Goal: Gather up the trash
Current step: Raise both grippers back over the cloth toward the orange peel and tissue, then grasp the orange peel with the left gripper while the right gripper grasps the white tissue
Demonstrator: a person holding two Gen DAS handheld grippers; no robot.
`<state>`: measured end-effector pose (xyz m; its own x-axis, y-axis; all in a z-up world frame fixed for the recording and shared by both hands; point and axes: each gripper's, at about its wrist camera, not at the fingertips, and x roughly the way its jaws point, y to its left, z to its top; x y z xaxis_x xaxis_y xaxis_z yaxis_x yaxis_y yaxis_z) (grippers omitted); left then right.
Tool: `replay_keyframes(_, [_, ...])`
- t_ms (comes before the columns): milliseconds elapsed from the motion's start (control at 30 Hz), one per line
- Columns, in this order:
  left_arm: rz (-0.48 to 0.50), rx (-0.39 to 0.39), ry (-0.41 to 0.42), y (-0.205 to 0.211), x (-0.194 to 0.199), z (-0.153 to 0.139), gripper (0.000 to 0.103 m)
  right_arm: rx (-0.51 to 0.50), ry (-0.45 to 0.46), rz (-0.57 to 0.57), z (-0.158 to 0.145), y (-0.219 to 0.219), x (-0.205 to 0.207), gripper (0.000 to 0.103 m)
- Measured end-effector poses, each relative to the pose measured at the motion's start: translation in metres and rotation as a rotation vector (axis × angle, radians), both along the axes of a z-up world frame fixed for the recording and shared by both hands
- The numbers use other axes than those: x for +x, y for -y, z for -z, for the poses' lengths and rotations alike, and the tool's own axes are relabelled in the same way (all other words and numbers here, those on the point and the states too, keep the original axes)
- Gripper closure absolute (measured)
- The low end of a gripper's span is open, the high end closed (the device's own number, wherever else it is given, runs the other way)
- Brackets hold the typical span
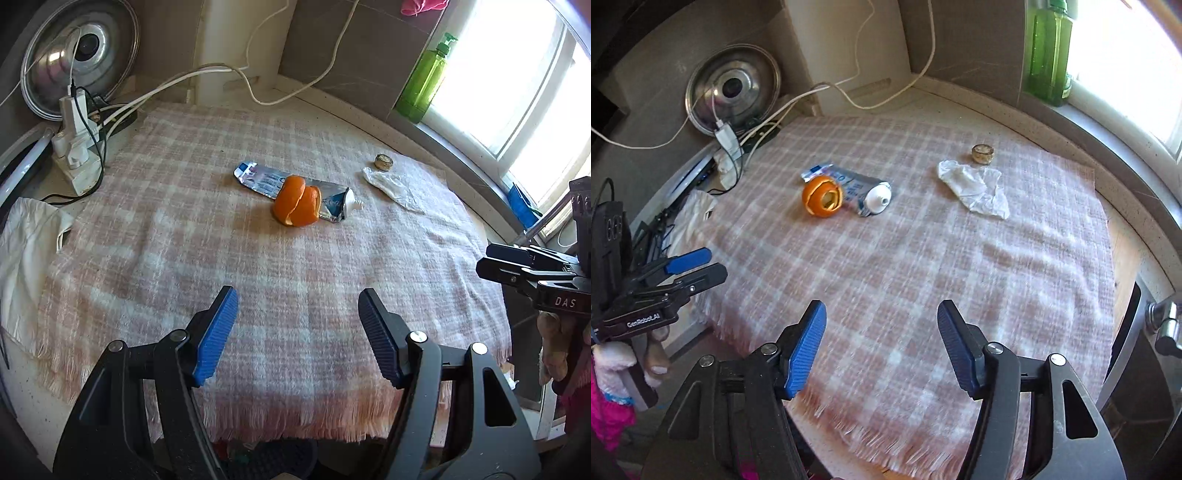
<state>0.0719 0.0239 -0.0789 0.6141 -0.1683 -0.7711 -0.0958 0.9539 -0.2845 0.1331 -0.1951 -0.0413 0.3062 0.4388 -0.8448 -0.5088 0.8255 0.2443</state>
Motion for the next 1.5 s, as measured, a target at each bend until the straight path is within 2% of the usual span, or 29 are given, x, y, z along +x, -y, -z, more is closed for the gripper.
replay_keyframes(200, [-0.008, -0.009, -0.021, 0.005, 0.035, 0.007, 0.034, -0.068, 0.015, 0.020, 0.016, 0.008, 0.053, 0.041])
replay_keyframes(667, [-0.013, 0.044, -0.092, 0.006, 0.110, 0.026, 0.034, -0.077, -0.100, 0.050, 0.056, 0.004, 0.152, 0.040])
replay_keyframes(833, [-0.010, 0.032, -0.113, 0.006, 0.125, 0.034, 0.034, -0.068, -0.139, 0.044, 0.071, -0.006, 0.174, 0.040])
replay_keyframes(1100, [-0.011, 0.036, -0.135, 0.007, 0.137, 0.043, 0.034, -0.139, -0.148, 0.013, 0.090, -0.028, 0.189, 0.040])
replay_keyframes(1200, [-0.002, 0.050, -0.141, 0.009, 0.142, 0.046, 0.041, -0.159, -0.151, 0.003, 0.095, -0.035, 0.193, 0.040])
replay_keyframes(1267, [0.004, 0.054, -0.148, 0.009, 0.144, 0.049, 0.049, -0.172, -0.149, -0.003, 0.098, -0.037, 0.194, 0.040])
replay_keyframes(1333, [0.004, 0.054, -0.153, 0.009, 0.146, 0.052, 0.052, -0.182, -0.138, -0.009, 0.099, -0.038, 0.193, 0.040])
replay_keyframes(1500, [-0.008, 0.029, -0.136, 0.002, 0.144, 0.052, 0.065, -0.174, -0.139, -0.038, 0.099, -0.044, 0.193, 0.041])
